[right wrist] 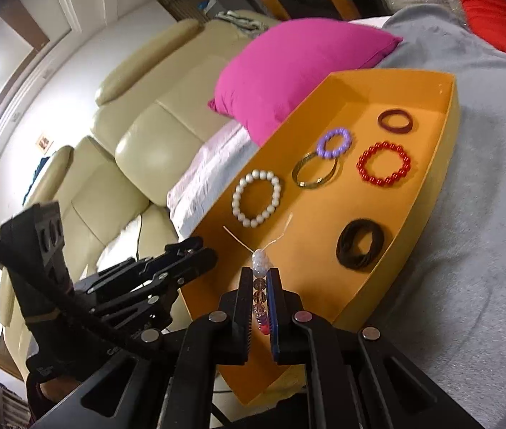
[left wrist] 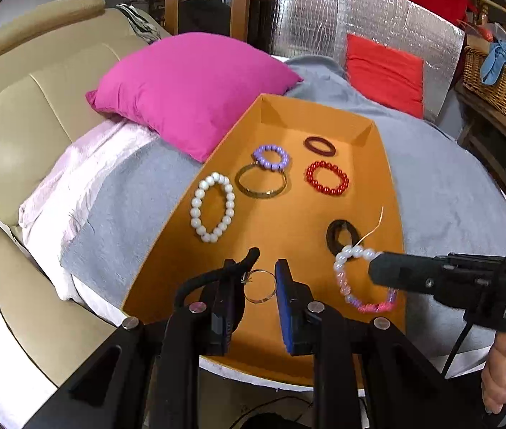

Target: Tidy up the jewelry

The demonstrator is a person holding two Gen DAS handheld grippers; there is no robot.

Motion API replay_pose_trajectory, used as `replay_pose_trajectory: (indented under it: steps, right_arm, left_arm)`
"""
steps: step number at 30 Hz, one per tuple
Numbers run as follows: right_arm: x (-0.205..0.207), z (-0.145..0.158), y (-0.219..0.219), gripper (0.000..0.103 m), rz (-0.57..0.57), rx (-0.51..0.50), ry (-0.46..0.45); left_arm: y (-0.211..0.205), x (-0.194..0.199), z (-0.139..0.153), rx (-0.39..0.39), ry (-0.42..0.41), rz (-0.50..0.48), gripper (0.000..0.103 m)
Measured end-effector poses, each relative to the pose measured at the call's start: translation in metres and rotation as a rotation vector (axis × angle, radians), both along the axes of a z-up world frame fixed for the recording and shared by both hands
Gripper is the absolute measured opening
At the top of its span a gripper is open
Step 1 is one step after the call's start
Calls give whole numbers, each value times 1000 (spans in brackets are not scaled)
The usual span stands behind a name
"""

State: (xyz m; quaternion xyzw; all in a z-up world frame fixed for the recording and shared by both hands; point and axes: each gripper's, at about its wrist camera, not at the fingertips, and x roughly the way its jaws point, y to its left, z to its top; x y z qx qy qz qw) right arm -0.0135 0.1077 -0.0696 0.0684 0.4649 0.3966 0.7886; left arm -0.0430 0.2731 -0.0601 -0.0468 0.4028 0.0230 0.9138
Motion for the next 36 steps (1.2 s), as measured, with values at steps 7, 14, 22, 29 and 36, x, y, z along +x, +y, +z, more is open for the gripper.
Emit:
replay_pose_trajectory:
  steps: [7,14,22,29,36]
  right_arm:
    - [2,-11,14,9,44,-43,18]
    - [9,-18,11,12,18,-62,36]
    - [13,-6,-5,12,-18,-37,4]
    - [14,14,-32,12,-78,-26,-68]
    - [6,25,-45,20,-90,-73,-135]
  left_arm:
    - [1,10,-19,-4,62,16,22]
    - [5,18,-31,-4,98,45,23]
    - [3,21,-31,2,99,41,37]
    - [-11,20,-12,80,48,49,62]
    - [-24,16,9,150,-2,67,66]
